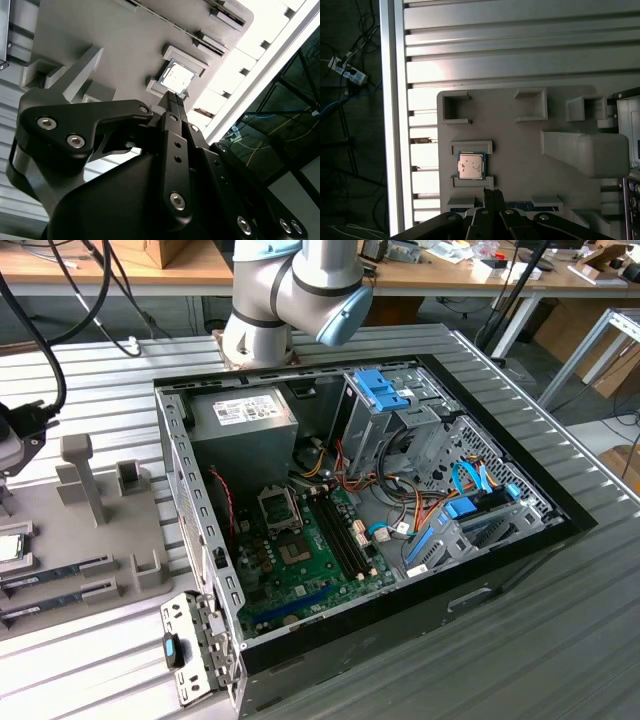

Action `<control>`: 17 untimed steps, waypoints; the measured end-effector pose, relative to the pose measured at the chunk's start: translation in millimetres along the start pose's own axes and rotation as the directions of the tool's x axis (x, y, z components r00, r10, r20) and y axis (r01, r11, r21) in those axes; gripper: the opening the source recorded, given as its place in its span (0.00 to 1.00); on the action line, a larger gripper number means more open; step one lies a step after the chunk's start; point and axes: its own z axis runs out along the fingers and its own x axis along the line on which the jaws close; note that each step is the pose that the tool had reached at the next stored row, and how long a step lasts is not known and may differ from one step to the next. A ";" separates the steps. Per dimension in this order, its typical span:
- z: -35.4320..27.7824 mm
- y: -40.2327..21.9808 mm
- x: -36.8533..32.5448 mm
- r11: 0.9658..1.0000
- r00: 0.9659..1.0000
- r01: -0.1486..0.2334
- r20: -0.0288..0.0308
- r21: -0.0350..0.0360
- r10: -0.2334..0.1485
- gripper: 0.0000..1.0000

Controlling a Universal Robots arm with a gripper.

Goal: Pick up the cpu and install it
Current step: 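Reach for the cpu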

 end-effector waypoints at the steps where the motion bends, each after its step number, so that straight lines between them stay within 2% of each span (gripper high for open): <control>1: 0.2 0.0 0.0 1.000 1.000 0.000 0.000 0.000 0.000 0.11; 17: 4.6 0.2 -0.1 1.000 1.000 0.000 0.000 0.000 0.000 0.11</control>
